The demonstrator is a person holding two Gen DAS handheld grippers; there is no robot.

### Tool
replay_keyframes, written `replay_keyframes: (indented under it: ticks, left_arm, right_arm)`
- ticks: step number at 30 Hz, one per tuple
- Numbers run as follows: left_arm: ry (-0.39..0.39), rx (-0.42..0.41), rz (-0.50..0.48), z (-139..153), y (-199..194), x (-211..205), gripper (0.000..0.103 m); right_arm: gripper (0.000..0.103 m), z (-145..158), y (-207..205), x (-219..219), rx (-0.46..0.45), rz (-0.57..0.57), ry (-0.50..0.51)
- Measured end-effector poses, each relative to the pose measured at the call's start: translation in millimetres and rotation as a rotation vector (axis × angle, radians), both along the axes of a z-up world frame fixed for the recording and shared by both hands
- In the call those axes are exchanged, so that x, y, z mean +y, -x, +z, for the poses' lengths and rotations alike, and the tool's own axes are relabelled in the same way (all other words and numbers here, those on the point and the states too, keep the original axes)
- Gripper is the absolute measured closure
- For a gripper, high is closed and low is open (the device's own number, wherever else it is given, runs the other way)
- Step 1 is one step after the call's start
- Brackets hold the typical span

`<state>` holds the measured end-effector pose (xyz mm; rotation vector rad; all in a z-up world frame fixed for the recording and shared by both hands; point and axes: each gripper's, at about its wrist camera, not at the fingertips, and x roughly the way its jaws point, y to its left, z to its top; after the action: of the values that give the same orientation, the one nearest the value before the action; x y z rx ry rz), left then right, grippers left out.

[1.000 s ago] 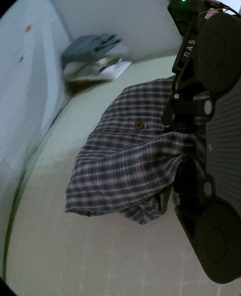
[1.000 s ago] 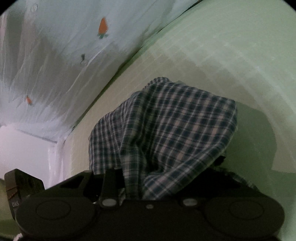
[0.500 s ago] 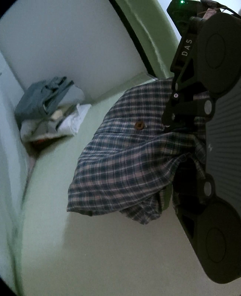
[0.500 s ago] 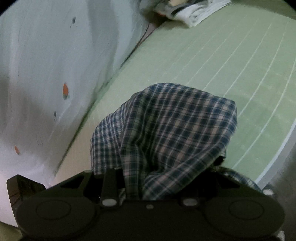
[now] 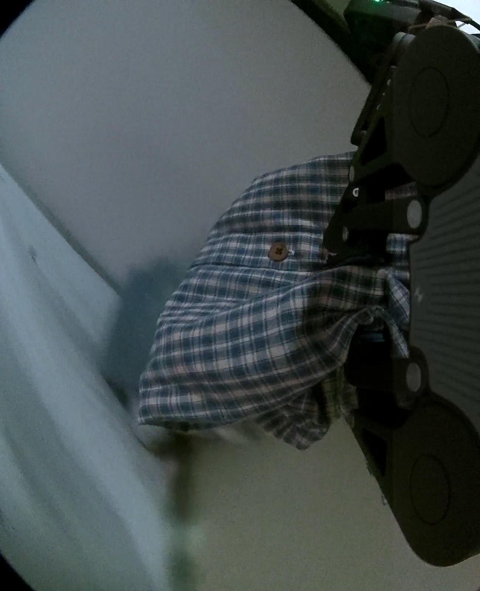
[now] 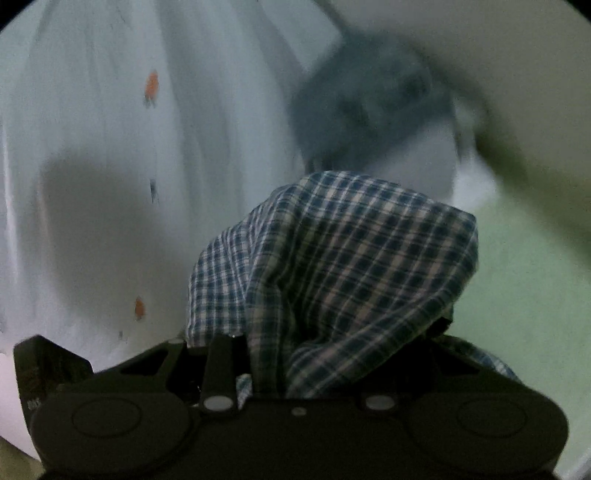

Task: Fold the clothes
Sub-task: 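Carry the folded shirt with both grippers onto the clothes stack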

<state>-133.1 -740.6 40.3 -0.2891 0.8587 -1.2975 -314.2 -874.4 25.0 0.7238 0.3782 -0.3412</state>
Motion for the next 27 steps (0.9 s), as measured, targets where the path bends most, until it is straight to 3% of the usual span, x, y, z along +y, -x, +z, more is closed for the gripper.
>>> replay_keyframes:
  ticks: [6, 8, 9, 10, 11, 13, 15, 17, 19, 22, 27]
  left_arm:
    - [0.128, -0.102, 0.016, 74.1, -49.0, -98.1, 0.067]
    - [0.133, -0.156, 0.054, 92.6, -71.7, -130.4, 0.054]
    - [0.134, -0.184, 0.074, 101.5, -83.1, -146.5, 0.039]
    - [0.100, -0.221, 0.115, 102.8, -95.6, -162.1, 0.026]
    - [0.058, -0.242, 0.157, 99.2, -108.0, -175.6, 0.025]
    - [-0.045, -0.232, 0.216, 80.8, -134.7, -196.3, 0.025]
    - [-0.145, -0.198, 0.228, 57.2, -155.3, -205.9, 0.026]
    - [-0.198, -0.192, 0.231, 38.2, -163.2, -211.8, 0.026]
    - [-0.248, -0.187, 0.233, 19.6, -170.9, -217.5, 0.025]
    - [-0.229, -0.206, 0.238, 13.4, -167.1, -213.1, 0.021]
    - [-0.241, -0.282, 0.257, 21.4, -157.4, -204.0, 0.010]
  right_arm:
    - [0.069, 91.7, -37.6, -103.6, -0.095, 0.013, 0.209]
    - [0.065, 117.8, -60.4, -132.7, -0.113, 0.007, 0.287]
    - [0.062, 126.5, -75.6, -148.1, -0.113, -0.009, 0.322]
    - [0.048, 134.9, -91.4, -164.0, -0.110, -0.027, 0.357]
    - [0.028, 137.4, -106.2, -178.0, -0.094, -0.058, 0.388]
    - [0.018, 130.3, -139.5, -207.5, -0.014, -0.160, 0.439]
    - [0.018, 113.0, -168.4, -233.2, 0.117, -0.243, 0.457]
    - [0.018, 101.4, -182.1, -246.2, 0.234, -0.326, 0.494]
    - [0.017, 96.5, -180.9, -242.2, 0.232, -0.416, 0.567]
    - [0.014, 98.9, -172.9, -229.9, 0.158, -0.474, 0.616]
    - [0.005, 88.1, -183.3, -214.8, 0.178, -0.361, 0.605]
